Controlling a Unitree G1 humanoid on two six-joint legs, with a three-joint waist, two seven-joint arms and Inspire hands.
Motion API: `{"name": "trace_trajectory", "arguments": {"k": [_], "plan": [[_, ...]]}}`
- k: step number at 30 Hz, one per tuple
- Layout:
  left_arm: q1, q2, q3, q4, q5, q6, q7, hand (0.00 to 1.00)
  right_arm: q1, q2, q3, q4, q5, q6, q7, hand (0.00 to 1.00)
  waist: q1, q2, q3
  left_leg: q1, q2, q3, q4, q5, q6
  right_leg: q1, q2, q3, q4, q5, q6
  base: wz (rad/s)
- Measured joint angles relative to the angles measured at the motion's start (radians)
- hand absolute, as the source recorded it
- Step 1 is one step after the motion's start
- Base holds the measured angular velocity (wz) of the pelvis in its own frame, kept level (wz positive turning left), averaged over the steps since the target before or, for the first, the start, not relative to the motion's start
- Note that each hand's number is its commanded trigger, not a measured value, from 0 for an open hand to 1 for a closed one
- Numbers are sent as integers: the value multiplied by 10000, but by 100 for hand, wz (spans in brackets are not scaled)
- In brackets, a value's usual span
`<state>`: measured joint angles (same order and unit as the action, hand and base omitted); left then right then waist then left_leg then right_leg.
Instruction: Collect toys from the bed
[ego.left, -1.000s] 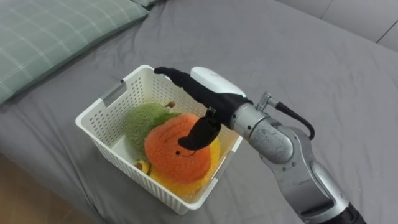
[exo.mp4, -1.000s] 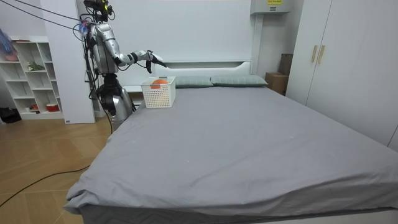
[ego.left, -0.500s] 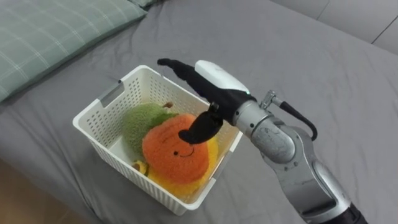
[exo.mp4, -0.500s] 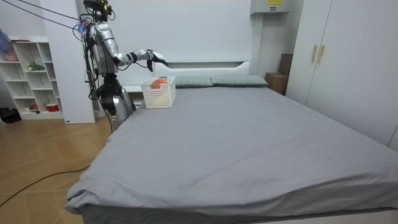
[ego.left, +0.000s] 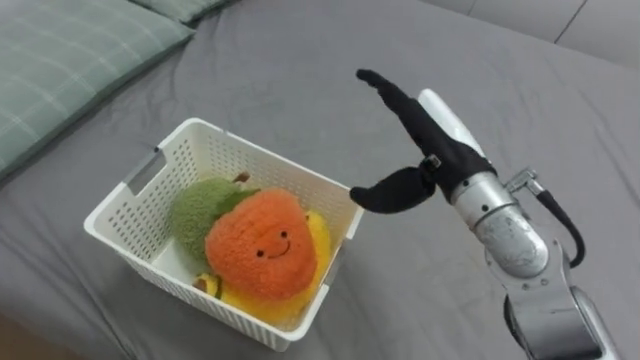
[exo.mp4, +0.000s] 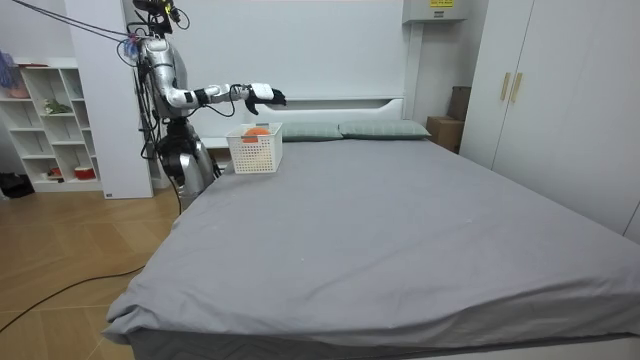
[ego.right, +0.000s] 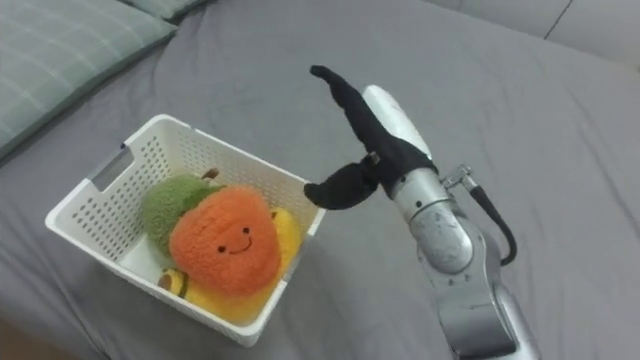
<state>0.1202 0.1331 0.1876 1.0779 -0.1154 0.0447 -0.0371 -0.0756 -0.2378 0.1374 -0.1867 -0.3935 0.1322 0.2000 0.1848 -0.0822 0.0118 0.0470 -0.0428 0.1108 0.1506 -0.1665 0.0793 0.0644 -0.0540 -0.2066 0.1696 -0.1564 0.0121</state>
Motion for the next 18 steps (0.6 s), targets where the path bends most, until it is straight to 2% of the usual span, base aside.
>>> {"name": "trace_trajectory", "arguments": {"k": [2, 7, 11, 13, 18], "plan": [[112, -6, 79, 22, -9, -17, 35, 0, 236, -8, -475, 4, 76, -40, -159, 0, -346, 95, -100, 0, 34, 179, -70, -1, 0, -105, 19, 119, 33, 11, -13, -23], [291, -17, 289, 39, 3, -93, 40, 0, 587, -10, -1577, 236, 312, -206, -703, 0, -920, 39, -166, 128, 133, 476, -84, -40, -35, -85, 58, 277, 15, 57, -60, -16], [327, -52, 450, 89, -34, -89, 48, 0, 1033, -14, -2410, 780, 742, -465, -1152, 0, -1185, 17, -175, 336, 184, 739, -177, -95, -47, -84, 122, 484, 29, 63, -65, -21], [417, -46, 449, 87, -17, -47, 75, 0, 1158, -22, -2856, 1322, 729, -439, -1332, 0, -1514, -1, -166, 338, 197, 848, -166, -120, -42, -146, 122, 589, 97, 62, -64, -13], [637, -37, 497, 87, -1, 95, 243, 0, 1548, -22, -3464, 1560, 600, -420, -1665, 0, -1894, 71, -123, 343, 282, 1322, -150, -202, -51, -371, 229, 1008, 211, 81, -74, -28]]}}
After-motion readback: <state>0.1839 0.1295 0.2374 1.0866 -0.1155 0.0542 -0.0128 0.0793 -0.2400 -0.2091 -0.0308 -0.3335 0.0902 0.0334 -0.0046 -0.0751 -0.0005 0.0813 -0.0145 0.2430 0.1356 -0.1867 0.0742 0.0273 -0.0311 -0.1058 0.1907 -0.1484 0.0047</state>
